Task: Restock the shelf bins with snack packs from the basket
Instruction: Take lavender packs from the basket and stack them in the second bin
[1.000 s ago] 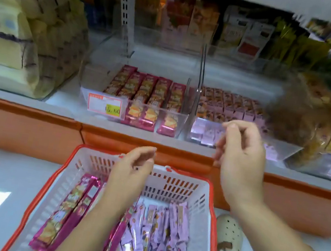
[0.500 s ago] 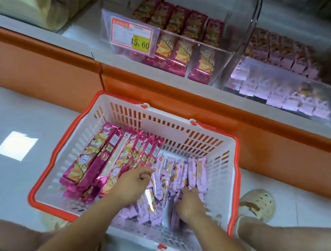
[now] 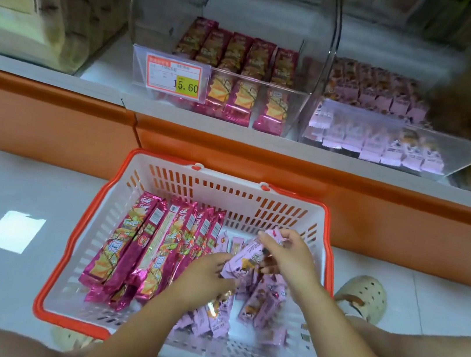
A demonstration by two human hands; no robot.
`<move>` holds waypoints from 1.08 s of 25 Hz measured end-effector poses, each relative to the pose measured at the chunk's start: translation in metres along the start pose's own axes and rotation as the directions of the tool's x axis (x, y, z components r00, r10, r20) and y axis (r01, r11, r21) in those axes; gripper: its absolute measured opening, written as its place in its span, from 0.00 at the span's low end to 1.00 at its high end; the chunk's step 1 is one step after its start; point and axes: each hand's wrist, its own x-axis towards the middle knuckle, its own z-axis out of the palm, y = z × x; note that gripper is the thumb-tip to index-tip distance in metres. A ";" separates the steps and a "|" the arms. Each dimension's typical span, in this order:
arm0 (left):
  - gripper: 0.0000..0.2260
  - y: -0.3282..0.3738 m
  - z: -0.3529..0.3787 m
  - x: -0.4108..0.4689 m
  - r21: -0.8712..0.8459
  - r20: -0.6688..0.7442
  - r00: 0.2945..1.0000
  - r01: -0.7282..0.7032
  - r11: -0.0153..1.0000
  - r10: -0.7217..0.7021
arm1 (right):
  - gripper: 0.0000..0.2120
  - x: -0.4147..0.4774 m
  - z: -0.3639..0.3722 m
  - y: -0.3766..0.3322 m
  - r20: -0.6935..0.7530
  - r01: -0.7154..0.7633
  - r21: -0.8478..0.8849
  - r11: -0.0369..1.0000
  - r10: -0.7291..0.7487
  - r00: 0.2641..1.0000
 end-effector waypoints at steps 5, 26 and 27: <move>0.12 0.031 0.003 -0.009 -0.210 0.107 0.994 0.020 0.978 0.002 | 0.05 -0.004 -0.020 -0.016 0.123 -0.030 0.323 0.946 -0.010 0.992; 0.19 0.189 -0.021 -0.046 0.115 -0.381 0.738 -0.559 0.821 0.556 | 0.17 -0.064 -0.084 -0.187 -0.243 0.687 0.342 0.641 -0.646 0.723; 0.19 0.208 -0.030 -0.043 0.240 -0.433 0.635 -0.602 0.761 0.639 | 0.15 -0.066 -0.098 -0.214 -0.305 0.743 0.280 0.608 -0.677 0.669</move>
